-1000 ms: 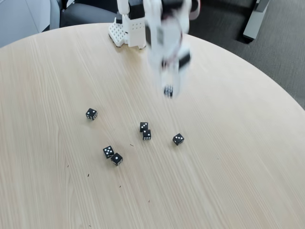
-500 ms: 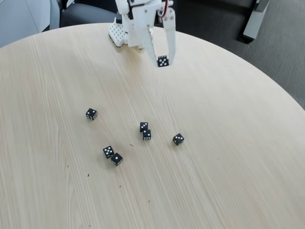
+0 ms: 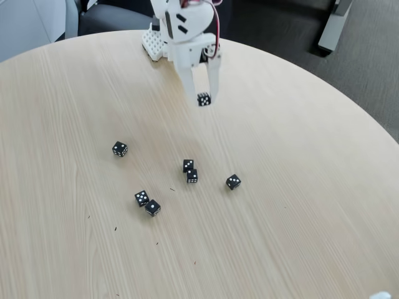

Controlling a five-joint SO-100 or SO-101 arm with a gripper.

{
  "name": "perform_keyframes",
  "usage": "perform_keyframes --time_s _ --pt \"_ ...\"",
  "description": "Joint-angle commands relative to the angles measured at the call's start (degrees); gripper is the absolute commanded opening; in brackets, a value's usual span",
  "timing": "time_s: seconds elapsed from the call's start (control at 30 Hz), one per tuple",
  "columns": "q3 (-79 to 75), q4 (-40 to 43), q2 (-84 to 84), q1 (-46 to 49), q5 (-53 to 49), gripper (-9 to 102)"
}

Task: Pick up the dice with number 6

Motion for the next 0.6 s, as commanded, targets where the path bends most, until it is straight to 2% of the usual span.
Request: perform_keyframes --time_s 0.0,0.07,0.23,0.57 --pt "2.2 -4.66 0.62 3.25 -4.66 0" --pt "4.92 -6.5 0.79 6.77 -9.23 0" --pt "6.15 -6.33 0.79 14.33 -13.01 0" --pt "6.5 -5.71 0.79 14.94 -13.62 0"
